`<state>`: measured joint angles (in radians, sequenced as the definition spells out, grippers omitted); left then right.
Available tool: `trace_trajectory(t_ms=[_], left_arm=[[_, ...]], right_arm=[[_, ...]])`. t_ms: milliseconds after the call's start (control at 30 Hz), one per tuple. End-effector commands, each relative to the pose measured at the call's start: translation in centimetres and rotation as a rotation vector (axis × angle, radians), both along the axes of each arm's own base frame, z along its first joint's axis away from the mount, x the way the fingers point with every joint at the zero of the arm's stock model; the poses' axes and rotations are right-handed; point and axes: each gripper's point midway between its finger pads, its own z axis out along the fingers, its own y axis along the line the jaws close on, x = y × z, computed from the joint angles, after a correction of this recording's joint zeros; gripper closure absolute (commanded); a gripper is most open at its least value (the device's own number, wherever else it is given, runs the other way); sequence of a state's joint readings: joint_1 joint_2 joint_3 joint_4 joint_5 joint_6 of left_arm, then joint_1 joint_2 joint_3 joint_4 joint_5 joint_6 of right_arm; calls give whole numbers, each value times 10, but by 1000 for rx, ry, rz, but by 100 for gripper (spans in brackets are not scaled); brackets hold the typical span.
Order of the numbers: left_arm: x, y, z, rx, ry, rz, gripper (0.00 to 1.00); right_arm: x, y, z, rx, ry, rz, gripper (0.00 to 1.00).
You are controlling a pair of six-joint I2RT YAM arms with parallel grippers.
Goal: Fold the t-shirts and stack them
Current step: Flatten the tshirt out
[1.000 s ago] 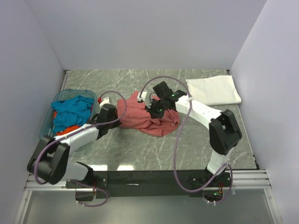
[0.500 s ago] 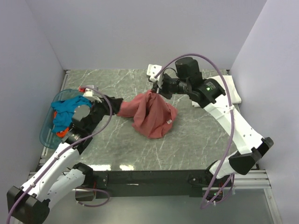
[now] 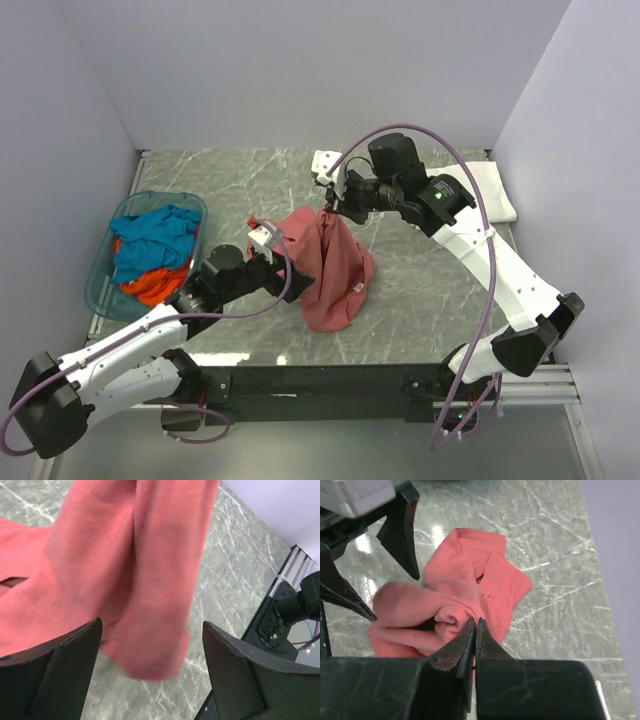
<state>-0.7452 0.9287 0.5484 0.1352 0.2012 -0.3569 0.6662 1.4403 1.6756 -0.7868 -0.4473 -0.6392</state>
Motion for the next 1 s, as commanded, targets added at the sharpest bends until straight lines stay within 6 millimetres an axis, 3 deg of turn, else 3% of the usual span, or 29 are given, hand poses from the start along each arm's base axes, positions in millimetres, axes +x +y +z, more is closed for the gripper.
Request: trace_trajectory(t_ms=[0, 133, 233, 300, 333, 367, 400, 467, 567, 600, 667, 700, 767, 800, 833, 900, 933, 967], left_arm=[[-1, 2, 10, -39, -34, 13, 13], [3, -6, 1, -23, 3, 8, 14], [19, -9, -10, 35, 26, 68, 21], [32, -10, -14, 83, 49, 116, 44], [39, -8, -14, 100, 57, 151, 60], [43, -8, -14, 116, 59, 168, 86], [51, -6, -7, 128, 49, 203, 98], [58, -2, 6, 122, 16, 242, 99], [58, 12, 47, 56, -78, 292, 99], [56, 24, 74, 7, -131, 330, 100], [51, 38, 102, -33, -197, 363, 99], [44, 52, 133, -93, -254, 395, 99], [35, 64, 162, -135, -320, 405, 99], [24, 75, 190, -190, -372, 410, 99], [19, 79, 201, -205, -405, 404, 99], [6, 89, 232, -262, -470, 394, 99], [0, 89, 243, -277, -493, 371, 99], [-4, 91, 252, -283, -520, 362, 99]], right_arm=[[-7, -1, 28, 71, -67, 0, 100], [-10, -1, 24, 77, -50, 5, 100], [-12, -1, 21, 77, -40, 7, 100], [-14, -3, 24, 81, -44, 8, 100], [-13, -4, 23, 76, -43, 3, 100], [-14, -5, 24, 76, -50, -1, 100], [-15, -7, 25, 75, -53, -5, 100], [-13, -11, 27, 69, -65, -22, 100], [-12, -19, 39, 73, -106, -55, 100], [-11, -25, 47, 74, -133, -86, 100], [-9, -33, 63, 88, -181, -118, 100], [-7, -41, 76, 102, -225, -154, 100], [-9, -47, 97, 126, -275, -171, 100], [-11, -50, 103, 128, -283, -176, 100], [-14, -53, 121, 154, -312, -184, 100], [-18, -56, 133, 165, -323, -183, 100], [-24, -60, 153, 198, -358, -182, 100], [-28, -63, 159, 199, -359, -182, 100]])
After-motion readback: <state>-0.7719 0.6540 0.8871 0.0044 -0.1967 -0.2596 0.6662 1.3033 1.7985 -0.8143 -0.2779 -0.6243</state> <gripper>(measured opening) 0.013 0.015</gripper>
